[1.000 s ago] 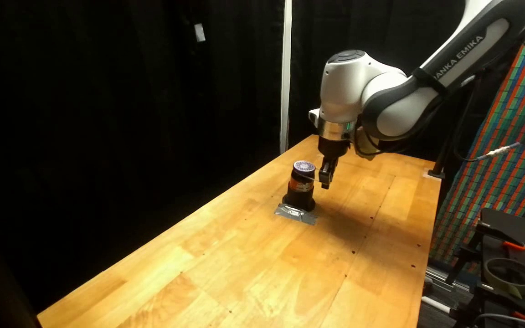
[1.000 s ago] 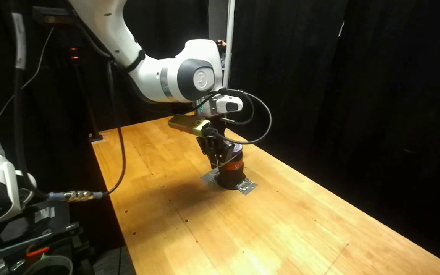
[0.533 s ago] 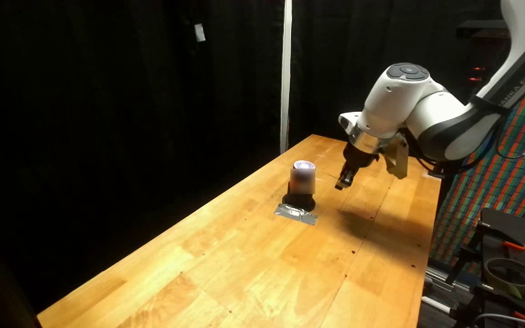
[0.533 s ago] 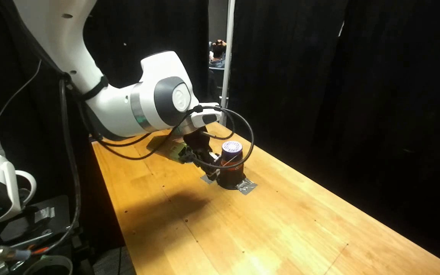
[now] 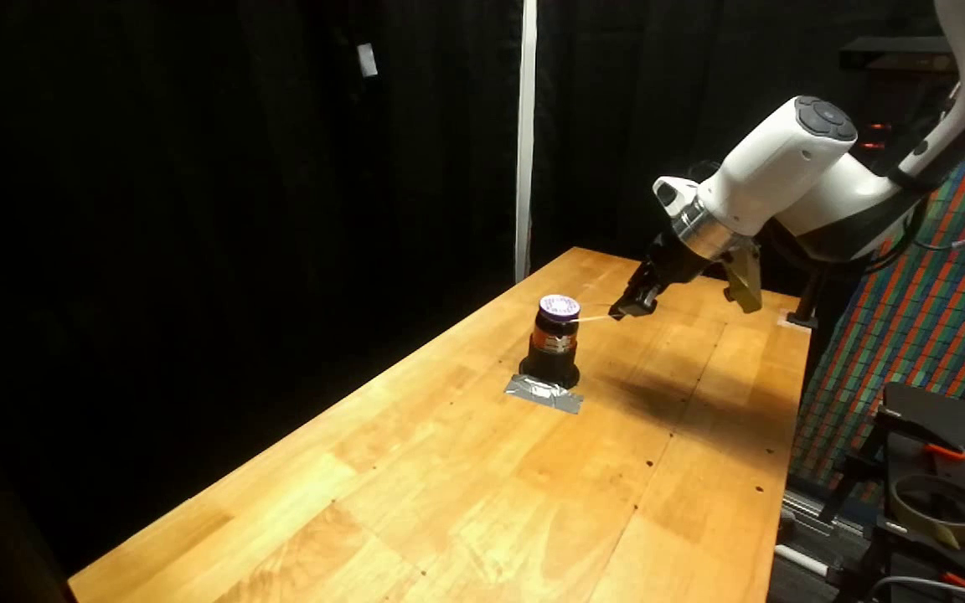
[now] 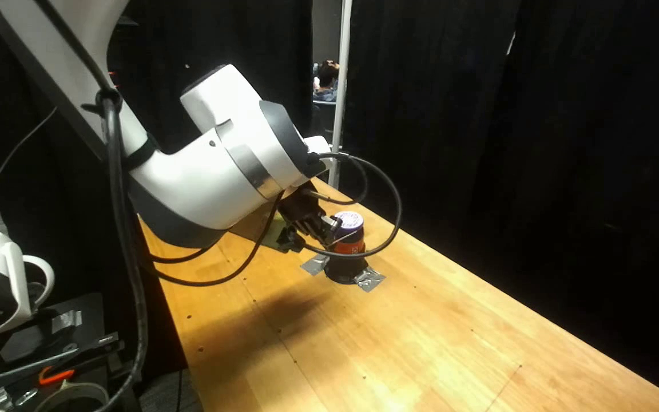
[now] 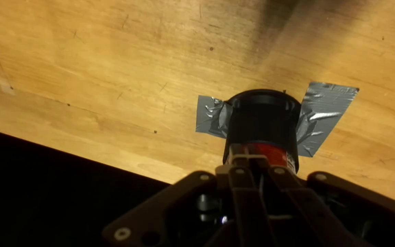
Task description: Put the rubber band around the base of the cup
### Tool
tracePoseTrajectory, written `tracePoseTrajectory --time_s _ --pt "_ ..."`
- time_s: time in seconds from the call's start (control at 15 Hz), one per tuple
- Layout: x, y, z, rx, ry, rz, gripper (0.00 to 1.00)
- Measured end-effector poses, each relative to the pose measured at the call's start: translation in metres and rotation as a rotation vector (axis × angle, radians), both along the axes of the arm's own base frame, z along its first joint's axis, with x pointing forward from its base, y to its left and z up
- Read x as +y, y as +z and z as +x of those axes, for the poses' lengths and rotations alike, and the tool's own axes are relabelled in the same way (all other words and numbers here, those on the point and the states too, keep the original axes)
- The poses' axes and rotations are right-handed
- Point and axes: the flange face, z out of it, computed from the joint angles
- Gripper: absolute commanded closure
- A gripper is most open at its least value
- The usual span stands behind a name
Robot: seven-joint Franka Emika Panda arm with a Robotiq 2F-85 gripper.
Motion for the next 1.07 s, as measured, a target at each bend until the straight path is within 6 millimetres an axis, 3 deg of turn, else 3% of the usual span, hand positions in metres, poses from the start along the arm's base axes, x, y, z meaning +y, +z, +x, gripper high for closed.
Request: tracePoseTrajectory --time_s 1.07 --pt "0.013 0.029 -0.002 -0.066 0.038 0.026 0.9"
